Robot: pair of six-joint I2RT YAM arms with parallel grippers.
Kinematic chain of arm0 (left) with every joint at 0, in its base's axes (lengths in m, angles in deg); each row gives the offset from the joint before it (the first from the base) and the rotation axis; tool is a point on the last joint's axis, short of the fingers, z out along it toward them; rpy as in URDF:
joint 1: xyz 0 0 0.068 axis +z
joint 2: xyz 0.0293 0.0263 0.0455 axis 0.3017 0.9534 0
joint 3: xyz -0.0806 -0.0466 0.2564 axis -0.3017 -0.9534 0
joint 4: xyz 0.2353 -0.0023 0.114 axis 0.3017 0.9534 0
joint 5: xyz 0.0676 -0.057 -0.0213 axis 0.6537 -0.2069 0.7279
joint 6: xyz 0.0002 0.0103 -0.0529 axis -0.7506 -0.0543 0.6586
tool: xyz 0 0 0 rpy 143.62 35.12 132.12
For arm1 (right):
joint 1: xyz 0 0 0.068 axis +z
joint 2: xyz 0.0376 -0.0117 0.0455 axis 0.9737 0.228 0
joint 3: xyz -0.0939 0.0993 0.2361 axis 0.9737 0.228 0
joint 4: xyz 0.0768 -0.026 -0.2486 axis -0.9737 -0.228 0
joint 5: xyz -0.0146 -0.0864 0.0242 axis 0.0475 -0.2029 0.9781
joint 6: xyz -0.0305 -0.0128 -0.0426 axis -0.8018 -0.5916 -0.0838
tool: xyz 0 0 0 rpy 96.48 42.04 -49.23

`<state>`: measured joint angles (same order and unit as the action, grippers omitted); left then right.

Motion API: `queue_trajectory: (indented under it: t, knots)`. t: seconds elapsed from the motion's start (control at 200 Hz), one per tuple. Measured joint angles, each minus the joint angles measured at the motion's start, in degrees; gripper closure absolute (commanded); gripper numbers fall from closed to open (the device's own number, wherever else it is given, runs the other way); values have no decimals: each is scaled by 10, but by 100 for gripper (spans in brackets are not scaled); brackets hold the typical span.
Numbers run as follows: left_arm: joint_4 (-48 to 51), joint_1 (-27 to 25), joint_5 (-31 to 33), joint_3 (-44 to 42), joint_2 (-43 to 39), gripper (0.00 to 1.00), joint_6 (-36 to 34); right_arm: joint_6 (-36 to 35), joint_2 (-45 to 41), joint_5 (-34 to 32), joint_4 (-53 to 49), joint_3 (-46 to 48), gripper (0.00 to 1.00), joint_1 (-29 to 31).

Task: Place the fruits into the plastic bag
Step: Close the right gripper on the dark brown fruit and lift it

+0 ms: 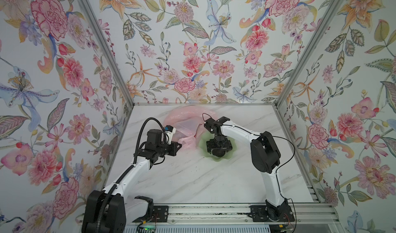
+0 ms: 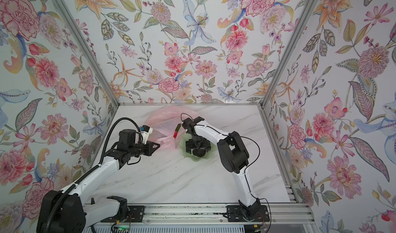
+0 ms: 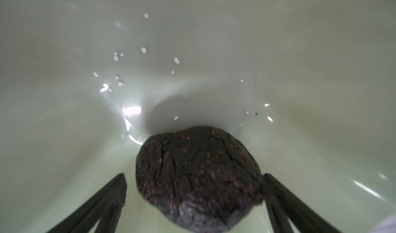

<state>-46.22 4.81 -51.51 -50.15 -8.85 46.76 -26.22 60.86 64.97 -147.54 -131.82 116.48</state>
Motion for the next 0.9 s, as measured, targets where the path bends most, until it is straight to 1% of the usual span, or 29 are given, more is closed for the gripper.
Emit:
queue_trajectory:
  t: [0.305,0.38,0.571,0.716,0.896]
  knots:
    - [-37,1,-5,-85,-2,100,-12,-9,18,-7,-3,-26,1,-2]
    - [-40,1,-5,-88,-2,100,-12,-9,26,-7,-2,-32,0,-2]
    - [-58,1,-5,-88,-2,100,-12,-9,46,-5,-2,-33,3,-3]
    - [-59,1,-2,-88,-3,100,-14,-8,48,-5,-2,-33,8,-1]
    - [-59,1,3,-88,-16,100,-18,-5,48,-4,-2,-33,18,5]
